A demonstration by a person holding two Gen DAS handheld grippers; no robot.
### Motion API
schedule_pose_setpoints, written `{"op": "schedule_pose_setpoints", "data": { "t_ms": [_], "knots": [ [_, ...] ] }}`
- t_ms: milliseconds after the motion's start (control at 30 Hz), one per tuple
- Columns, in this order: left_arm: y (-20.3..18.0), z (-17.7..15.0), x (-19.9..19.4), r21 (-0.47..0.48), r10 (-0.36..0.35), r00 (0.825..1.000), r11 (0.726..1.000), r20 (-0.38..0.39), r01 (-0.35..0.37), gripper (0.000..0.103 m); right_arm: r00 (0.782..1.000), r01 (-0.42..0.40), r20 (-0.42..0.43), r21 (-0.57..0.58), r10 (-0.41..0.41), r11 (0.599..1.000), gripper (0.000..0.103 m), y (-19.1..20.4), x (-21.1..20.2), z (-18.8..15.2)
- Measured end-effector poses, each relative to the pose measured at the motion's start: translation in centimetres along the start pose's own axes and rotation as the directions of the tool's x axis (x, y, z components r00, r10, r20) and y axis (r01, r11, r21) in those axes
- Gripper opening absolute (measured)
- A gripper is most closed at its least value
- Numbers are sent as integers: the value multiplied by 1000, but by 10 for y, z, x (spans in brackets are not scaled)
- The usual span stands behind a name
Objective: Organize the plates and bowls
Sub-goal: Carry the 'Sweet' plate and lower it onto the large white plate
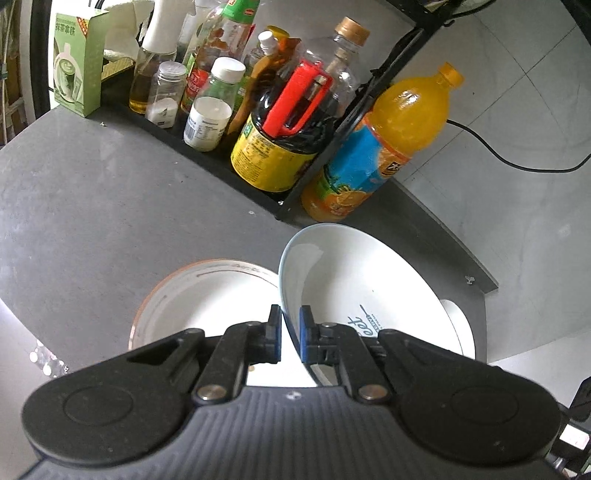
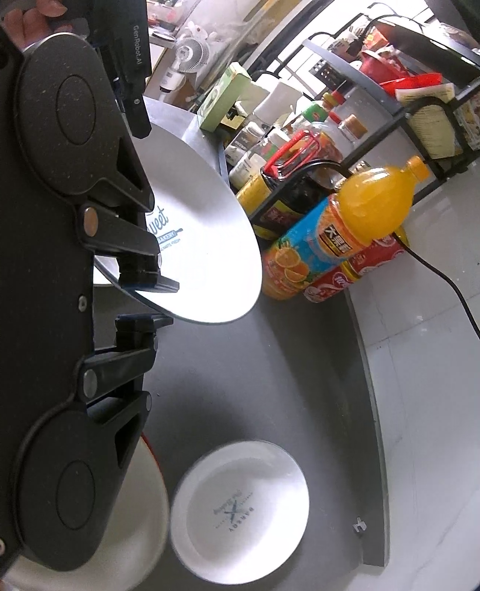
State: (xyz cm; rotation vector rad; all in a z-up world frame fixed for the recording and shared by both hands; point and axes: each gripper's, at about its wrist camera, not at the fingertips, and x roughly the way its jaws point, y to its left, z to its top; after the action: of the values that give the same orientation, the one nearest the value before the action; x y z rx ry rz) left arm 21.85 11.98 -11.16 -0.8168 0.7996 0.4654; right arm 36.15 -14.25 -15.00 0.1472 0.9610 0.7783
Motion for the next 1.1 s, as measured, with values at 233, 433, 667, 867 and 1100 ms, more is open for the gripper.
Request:
{"op": "schedule_pose_setpoints", "data": {
  "t_ms": [233,433,667,867,1100],
  "knots": [
    [31,13,2,28,-21,999,999,-47,23,7,999,46,-9,32,-46,998,11,24,8,-21],
    [54,18,7,45,-40,994,998,-99,44,7,997,80,-12,44,-79,996,11,37,13,-40],
    [73,16,15,73,-57,986,995,-156,69,7,992,123,-15,58,-122,991,11,48,15,-59],
    [84,14,21,86,-63,979,993,-194,81,7,988,156,-19,70,-155,985,11,54,17,-72],
    [92,10,27,88,-65,973,992,-223,87,7,983,185,-31,76,-183,980,12,59,17,-83]
  ]
}}
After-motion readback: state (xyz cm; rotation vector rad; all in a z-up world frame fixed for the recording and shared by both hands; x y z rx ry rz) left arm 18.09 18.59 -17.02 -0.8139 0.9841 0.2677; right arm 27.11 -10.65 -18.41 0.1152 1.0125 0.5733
